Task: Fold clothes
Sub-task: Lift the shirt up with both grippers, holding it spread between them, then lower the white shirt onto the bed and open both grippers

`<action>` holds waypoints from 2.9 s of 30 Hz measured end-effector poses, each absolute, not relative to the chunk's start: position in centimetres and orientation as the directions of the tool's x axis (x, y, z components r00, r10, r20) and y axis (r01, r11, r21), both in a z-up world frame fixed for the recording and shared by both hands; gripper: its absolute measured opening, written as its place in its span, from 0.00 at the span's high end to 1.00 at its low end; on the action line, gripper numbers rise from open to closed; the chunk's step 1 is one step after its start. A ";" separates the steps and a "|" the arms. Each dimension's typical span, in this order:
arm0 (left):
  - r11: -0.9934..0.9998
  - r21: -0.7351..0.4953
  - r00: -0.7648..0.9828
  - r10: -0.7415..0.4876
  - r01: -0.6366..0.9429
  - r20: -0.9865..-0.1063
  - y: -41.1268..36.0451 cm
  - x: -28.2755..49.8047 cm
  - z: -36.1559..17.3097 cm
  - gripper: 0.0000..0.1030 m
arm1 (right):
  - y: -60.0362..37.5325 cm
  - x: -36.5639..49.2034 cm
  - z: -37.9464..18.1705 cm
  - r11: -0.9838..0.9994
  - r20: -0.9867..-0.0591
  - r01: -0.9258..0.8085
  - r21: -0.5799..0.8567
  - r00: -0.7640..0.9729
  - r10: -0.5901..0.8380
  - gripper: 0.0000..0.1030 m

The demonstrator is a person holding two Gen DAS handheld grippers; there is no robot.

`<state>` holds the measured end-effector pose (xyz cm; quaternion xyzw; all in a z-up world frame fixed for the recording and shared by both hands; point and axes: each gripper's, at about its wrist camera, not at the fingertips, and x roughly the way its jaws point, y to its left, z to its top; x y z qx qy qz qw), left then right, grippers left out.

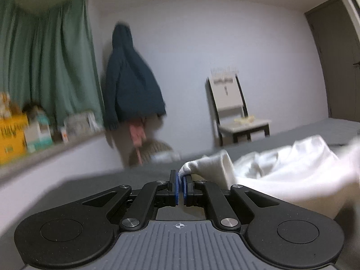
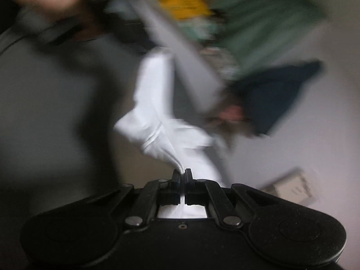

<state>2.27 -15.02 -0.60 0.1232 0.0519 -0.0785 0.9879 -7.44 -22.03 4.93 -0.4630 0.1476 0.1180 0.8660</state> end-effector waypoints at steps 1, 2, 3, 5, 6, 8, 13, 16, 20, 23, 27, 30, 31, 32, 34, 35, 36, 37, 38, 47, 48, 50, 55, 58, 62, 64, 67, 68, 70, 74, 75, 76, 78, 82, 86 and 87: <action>0.951 0.263 0.986 -0.143 0.161 -0.085 -15.3 1.7 0.1 0.96 | -22.9 -7.5 6.4 0.587 -0.325 -0.285 -0.758 0.945 0.038 0.97; 0.945 0.288 0.988 -0.147 0.153 -0.042 -15.5 0.9 1.1 0.96 | -23.8 -7.5 8.1 0.628 -0.288 -0.228 -0.744 0.958 0.007 0.97; 0.939 0.311 0.988 -0.156 0.146 0.006 -16.0 -0.1 2.5 0.96 | -24.6 -7.6 9.9 0.668 -0.255 -0.177 -0.723 0.967 -0.019 0.97; 0.926 0.355 0.979 -0.175 0.128 0.102 -16.8 -2.0 5.5 0.96 | -26.0 -8.4 14.2 0.737 -0.203 -0.105 -0.668 0.978 -0.044 0.97; 0.921 0.374 0.975 -0.172 0.110 0.137 -16.6 -3.1 7.8 0.96 | -26.4 -8.8 16.1 0.751 -0.170 -0.071 -0.657 0.984 -0.055 0.97; 0.909 0.410 0.964 -0.169 0.071 0.207 -16.3 -5.1 12.3 0.96 | -26.8 -10.1 20.3 0.772 -0.082 0.008 -0.636 0.994 -0.078 0.97; 0.874 0.484 0.910 -0.171 -0.036 0.377 -15.3 -10.4 23.6 0.96 | -25.9 -14.2 30.4 0.785 0.137 0.143 -0.603 0.988 -0.074 0.97; 0.849 0.517 0.863 -0.180 -0.106 0.472 -14.8 -13.5 30.4 0.96 | -23.9 -18.1 36.2 0.753 0.286 0.245 -0.611 0.955 -0.078 0.97; 0.782 0.564 0.795 -0.154 -0.266 0.587 -14.4 -17.7 37.7 0.96 | -21.4 -22.9 42.4 0.762 0.420 0.340 -0.552 0.902 -0.098 0.97; 0.748 0.559 0.789 -0.078 -0.358 0.609 -13.7 -18.7 41.1 0.96 | -19.2 -25.0 44.1 0.805 0.360 0.217 -0.551 0.933 -0.005 0.97; 0.808 0.504 0.831 -0.032 -0.306 0.556 -12.3 -19.1 43.8 0.96 | -17.8 -25.2 44.1 0.768 0.321 0.204 -0.607 0.947 0.002 0.97; 0.776 0.575 0.835 -0.119 -0.259 0.537 -14.3 -20.7 42.9 0.96 | -20.1 -23.7 45.0 0.735 0.339 0.324 -0.595 0.931 -0.136 0.97; 0.750 0.614 0.837 -0.154 -0.247 0.525 -15.2 -21.1 42.3 0.96 | -20.8 -23.6 45.4 0.726 0.353 0.360 -0.586 0.920 -0.171 0.97; 0.730 0.643 0.848 -0.171 -0.234 0.502 -15.8 -20.8 42.0 0.96 | -21.0 -24.0 45.8 0.725 0.364 0.373 -0.579 0.914 -0.180 0.97; 0.709 0.668 0.865 -0.170 -0.226 0.473 -16.2 -19.9 42.0 0.96 | -21.3 -24.8 46.7 0.723 0.387 0.400 -0.562 0.901 -0.197 0.97; 0.711 0.665 0.871 -0.153 -0.230 0.466 -16.0 -19.3 42.3 0.96 | -21.1 -25.4 47.0 0.724 0.391 0.392 -0.568 0.902 -0.182 0.97; 0.746 0.625 0.875 -0.123 -0.229 0.468 -15.3 -19.0 43.1 0.96 | -20.1 -26.3 46.8 0.721 0.380 0.351 -0.598 0.916 -0.131 0.97; 0.779 0.584 0.879 -0.094 -0.228 0.468 -14.5 -18.7 43.9 0.96 | -19.3 -27.0 46.5 0.711 0.365 0.314 -0.629 0.927 -0.086 0.97; 0.803 0.552 0.879 -0.079 -0.224 0.471 -14.0 -18.7 44.6 0.96 | -18.9 -27.3 46.3 0.701 0.355 0.295 -0.650 0.933 -0.064 0.97; 0.735 0.664 0.885 -0.213 -0.134 0.414 -16.1 -20.7 42.6 0.96 | -23.7 -23.8 46.7 0.729 0.323 0.372 -0.575 0.921 -0.216 0.97; 0.760 0.636 0.899 -0.179 -0.132 0.400 -15.1 -19.7 43.0 0.96 | -24.0 -23.5 46.6 0.732 0.321 0.369 -0.573 0.923 -0.213 0.97; 0.765 0.625 0.897 -0.156 -0.154 0.413 -14.1 -19.5 42.8 0.96 | -24.7 -23.0 46.4 0.739 0.317 0.361 -0.569 0.925 -0.208 0.97; 0.700 0.683 0.849 -0.218 -0.208 0.482 -14.7 -20.8 41.4 0.96 | -26.4 -21.7 45.9 0.754 0.306 0.343 -0.560 0.931 -0.196 0.97; 0.658 0.740 0.892 -0.238 -0.143 0.384 -15.1 -17.5 40.6 0.96 | -27.5 -20.3 45.4 0.765 0.283 0.323 -0.557 0.940 -0.191 0.97; 0.601 0.798 0.946 -0.228 -0.048 0.229 -15.5 -10.1 37.3 0.96 | -29.6 -12.5 42.4 0.778 0.108 0.225 -0.586 0.974 -0.200 0.97; 0.575 0.818 0.966 -0.204 -0.013 0.159 -16.1 -5.5 35.3 0.96 | -29.8 -7.6 40.8 0.777 0.029 0.186 -0.601 0.977 -0.211 0.97; 0.565 0.825 0.984 -0.152 0.013 0.089 -16.9 0.9 33.4 0.96 | -29.7 0.1 39.4 0.779 -0.069 0.147 -0.609 0.969 -0.237 0.97; 0.566 0.824 0.988 -0.134 0.016 0.074 -16.9 2.8 33.1 0.96 | -29.6 2.6 39.1 0.775 -0.089 0.145 -0.615 0.964 -0.251 0.97; 0.546 0.838 0.994 -0.093 0.003 0.057 -17.8 6.6 33.6 0.96 | -29.1 5.4 40.0 0.753 -0.054 0.181 -0.632 0.960 -0.276 0.97; 0.510 0.855 0.990 -0.041 -0.095 0.135 -20.0 10.4 38.6 0.96 | -27.9 8.9 42.9 0.703 0.067 0.277 -0.655 0.948 -0.311 0.97; 0.508 0.852 0.985 -0.034 -0.128 0.168 -20.6 10.6 40.3 0.96 | -27.6 9.7 43.6 0.689 0.097 0.301 -0.659 0.943 -0.318 0.97; 0.505 0.848 0.979 -0.029 -0.160 0.202 -21.1 10.8 42.0 0.96 | -27.3 10.6 44.3 0.676 0.127 0.325 -0.662 0.937 -0.325 0.97; 0.481 0.853 0.962 -0.064 -0.202 0.264 -21.9 9.6 43.5 0.96 | -26.7 12.3 45.8 0.648 0.188 0.372 -0.665 0.923 -0.337 0.97; 0.415 0.888 0.945 -0.158 -0.200 0.287 -22.0 6.0 41.7 0.96 | -26.5 9.7 44.0 0.625 0.209 0.353 -0.696 0.933 -0.294 0.97; 0.367 0.928 0.957 -0.239 -0.066 0.163 -20.9 2.4 33.5 0.96 | -26.2 5.3 34.6 0.586 0.095 0.199 -0.786 0.974 -0.205 0.97; 0.357 0.934 0.960 -0.257 -0.014 0.112 -20.6 1.6 30.6 0.96 | -26.1 4.4 31.3 0.570 0.042 0.142 -0.809 0.982 -0.185 0.97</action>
